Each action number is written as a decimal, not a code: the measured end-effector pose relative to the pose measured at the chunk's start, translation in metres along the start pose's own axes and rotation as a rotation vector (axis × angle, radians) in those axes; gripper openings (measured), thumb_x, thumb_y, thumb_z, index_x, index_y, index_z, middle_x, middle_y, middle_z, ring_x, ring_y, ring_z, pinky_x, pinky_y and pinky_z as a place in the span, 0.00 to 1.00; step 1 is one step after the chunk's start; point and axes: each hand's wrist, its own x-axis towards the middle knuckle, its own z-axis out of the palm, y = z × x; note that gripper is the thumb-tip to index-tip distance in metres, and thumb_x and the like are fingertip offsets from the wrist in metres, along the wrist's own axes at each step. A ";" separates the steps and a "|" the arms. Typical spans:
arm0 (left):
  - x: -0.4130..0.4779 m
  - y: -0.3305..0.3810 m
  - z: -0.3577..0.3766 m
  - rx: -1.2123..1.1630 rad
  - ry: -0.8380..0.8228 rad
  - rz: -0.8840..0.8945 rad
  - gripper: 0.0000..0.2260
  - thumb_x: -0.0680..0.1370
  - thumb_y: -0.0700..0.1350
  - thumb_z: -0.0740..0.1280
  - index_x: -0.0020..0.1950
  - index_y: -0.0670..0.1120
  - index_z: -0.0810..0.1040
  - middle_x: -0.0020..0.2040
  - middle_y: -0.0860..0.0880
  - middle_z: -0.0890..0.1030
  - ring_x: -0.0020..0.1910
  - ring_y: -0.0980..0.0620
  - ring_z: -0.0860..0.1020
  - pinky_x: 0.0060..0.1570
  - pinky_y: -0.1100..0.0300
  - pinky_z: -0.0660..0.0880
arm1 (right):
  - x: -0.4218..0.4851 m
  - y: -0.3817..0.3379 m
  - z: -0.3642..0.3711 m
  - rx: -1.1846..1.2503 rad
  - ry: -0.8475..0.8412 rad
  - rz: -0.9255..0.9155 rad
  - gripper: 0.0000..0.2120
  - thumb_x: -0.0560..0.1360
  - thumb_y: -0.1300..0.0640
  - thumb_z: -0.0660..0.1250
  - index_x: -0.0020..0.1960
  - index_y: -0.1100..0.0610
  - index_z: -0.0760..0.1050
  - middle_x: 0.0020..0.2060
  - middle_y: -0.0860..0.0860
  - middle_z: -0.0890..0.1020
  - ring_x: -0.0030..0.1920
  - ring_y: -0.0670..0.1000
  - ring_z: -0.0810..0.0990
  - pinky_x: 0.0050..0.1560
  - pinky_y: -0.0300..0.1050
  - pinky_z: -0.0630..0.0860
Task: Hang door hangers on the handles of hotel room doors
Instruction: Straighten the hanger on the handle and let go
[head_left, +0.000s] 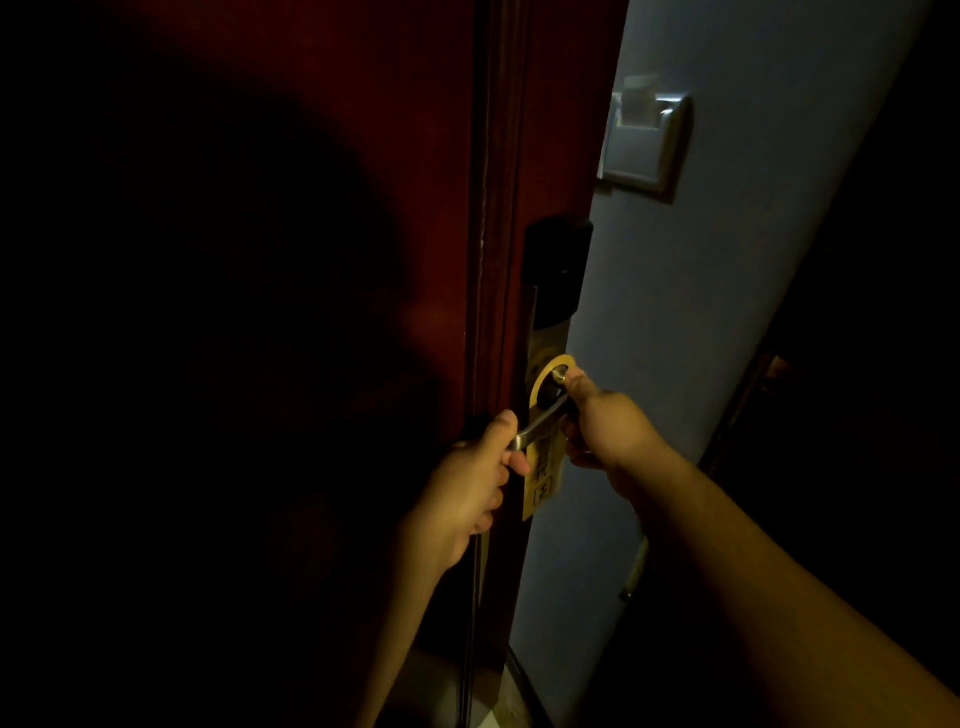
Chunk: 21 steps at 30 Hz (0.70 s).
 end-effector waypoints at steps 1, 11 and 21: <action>-0.002 0.000 0.001 -0.002 -0.024 -0.001 0.24 0.78 0.65 0.58 0.41 0.47 0.79 0.29 0.55 0.66 0.26 0.57 0.62 0.27 0.62 0.58 | -0.004 0.001 -0.003 0.001 0.004 0.002 0.21 0.82 0.41 0.54 0.42 0.57 0.68 0.29 0.53 0.67 0.26 0.49 0.65 0.31 0.45 0.63; -0.015 -0.010 0.013 -0.009 -0.108 0.013 0.24 0.78 0.66 0.58 0.39 0.47 0.78 0.28 0.54 0.65 0.25 0.56 0.61 0.25 0.61 0.58 | -0.035 0.008 -0.013 -0.008 0.096 0.010 0.22 0.82 0.41 0.53 0.40 0.56 0.69 0.19 0.45 0.66 0.19 0.46 0.63 0.29 0.44 0.62; -0.041 -0.014 0.032 -0.034 -0.113 -0.010 0.24 0.78 0.66 0.58 0.40 0.47 0.78 0.28 0.55 0.65 0.26 0.56 0.61 0.26 0.61 0.56 | -0.062 0.017 -0.033 -0.025 0.103 0.012 0.23 0.81 0.39 0.52 0.37 0.54 0.67 0.21 0.47 0.66 0.22 0.48 0.63 0.28 0.44 0.61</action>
